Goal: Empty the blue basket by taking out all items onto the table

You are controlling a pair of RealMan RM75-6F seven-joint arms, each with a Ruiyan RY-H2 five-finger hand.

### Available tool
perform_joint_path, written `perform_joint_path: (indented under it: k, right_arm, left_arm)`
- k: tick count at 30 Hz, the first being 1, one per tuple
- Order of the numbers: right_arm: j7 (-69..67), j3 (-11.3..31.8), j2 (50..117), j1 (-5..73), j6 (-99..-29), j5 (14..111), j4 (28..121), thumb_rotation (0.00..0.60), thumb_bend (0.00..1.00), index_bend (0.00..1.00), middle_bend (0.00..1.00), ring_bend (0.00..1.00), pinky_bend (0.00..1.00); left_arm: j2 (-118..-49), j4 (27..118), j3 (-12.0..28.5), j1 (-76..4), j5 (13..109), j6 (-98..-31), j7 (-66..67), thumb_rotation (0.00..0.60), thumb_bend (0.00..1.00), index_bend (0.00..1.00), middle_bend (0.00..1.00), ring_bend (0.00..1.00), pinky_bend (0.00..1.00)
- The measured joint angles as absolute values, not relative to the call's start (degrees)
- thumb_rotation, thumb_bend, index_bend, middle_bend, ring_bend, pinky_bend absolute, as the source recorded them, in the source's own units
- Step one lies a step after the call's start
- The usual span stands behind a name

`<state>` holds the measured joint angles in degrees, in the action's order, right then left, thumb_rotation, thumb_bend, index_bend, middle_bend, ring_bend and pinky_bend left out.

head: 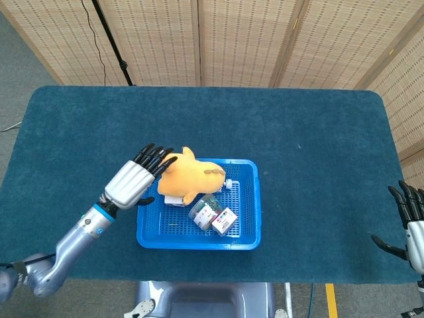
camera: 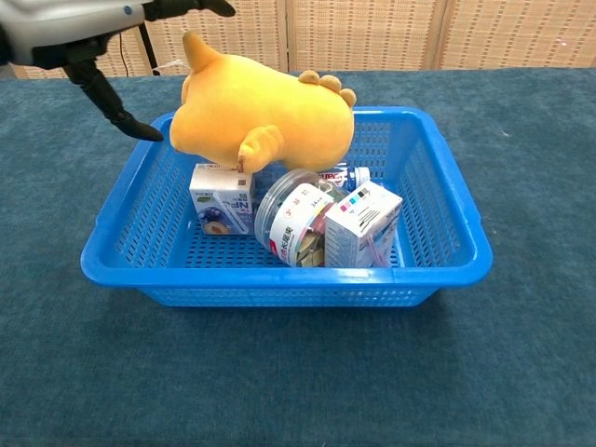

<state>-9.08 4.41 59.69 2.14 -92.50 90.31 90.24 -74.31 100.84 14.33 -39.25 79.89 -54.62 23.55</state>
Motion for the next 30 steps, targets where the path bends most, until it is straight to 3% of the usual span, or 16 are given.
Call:
perform_joint_path:
  k: [5,8,10,12,13,16,24,30]
  right_arm:
    - [-11.12,4.74,59.38,2.33,-91.83,89.49,90.15,0.600,0.00,0.00,0.00,0.00,0.00]
    - [-12.24,4.97,59.19,2.40,-91.58,89.02,89.88,0.600,0.00,0.00,0.00,0.00,0.00]
    - [-12.67,5.00,59.12,2.40,-91.57,89.06,89.75,0.600,0.00,0.00,0.00,0.00,0.00]
    - [-13.02,5.01,59.06,2.37,-91.64,89.12,89.65,0.600,0.00,0.00,0.00,0.00,0.00]
    - [-13.22,5.03,59.00,2.33,-91.75,89.17,89.60,0.600,0.00,0.00,0.00,0.00,0.00]
    - [-13.33,5.04,58.96,2.25,-91.95,89.30,89.57,0.600,0.00,0.00,0.00,0.00,0.00]
    - [-12.72,4.55,58.96,2.25,-91.79,90.14,89.98,0.600,0.00,0.00,0.00,0.00,0.00]
    - [-12.07,4.24,59.04,2.31,-91.80,90.86,90.38,0.600,0.00,0.00,0.00,0.00,0.00]
  left_arm:
    - [-80.69,96.91,15.64,-43.79,72.97,-51.20,27.87,0.600,0.00,0.00,0.00,0.00,0.03]
    - [-83.61,95.10,16.19,-46.11,67.84,-50.13,30.23,0.600,0.12,0.02,0.02,0.07,0.31]
    - [-85.58,94.13,16.50,-47.51,65.33,-50.49,32.83,0.600,0.26,0.20,0.17,0.31,0.52]
    - [-87.21,93.70,16.68,-48.21,64.52,-51.48,34.43,0.600,0.32,0.40,0.35,0.46,0.60]
    - [-87.48,93.64,16.76,-48.26,64.68,-52.08,34.39,0.600,0.35,0.46,0.40,0.50,0.62]
    - [-87.69,93.67,17.03,-48.13,66.91,-54.53,31.56,0.600,0.37,0.52,0.44,0.53,0.62]
    - [-82.26,97.41,19.32,-45.69,79.20,-64.99,19.22,0.600,0.36,0.53,0.45,0.54,0.62]
    - [-73.85,95.93,21.16,-42.45,77.45,-66.81,14.67,0.600,0.36,0.53,0.45,0.53,0.62]
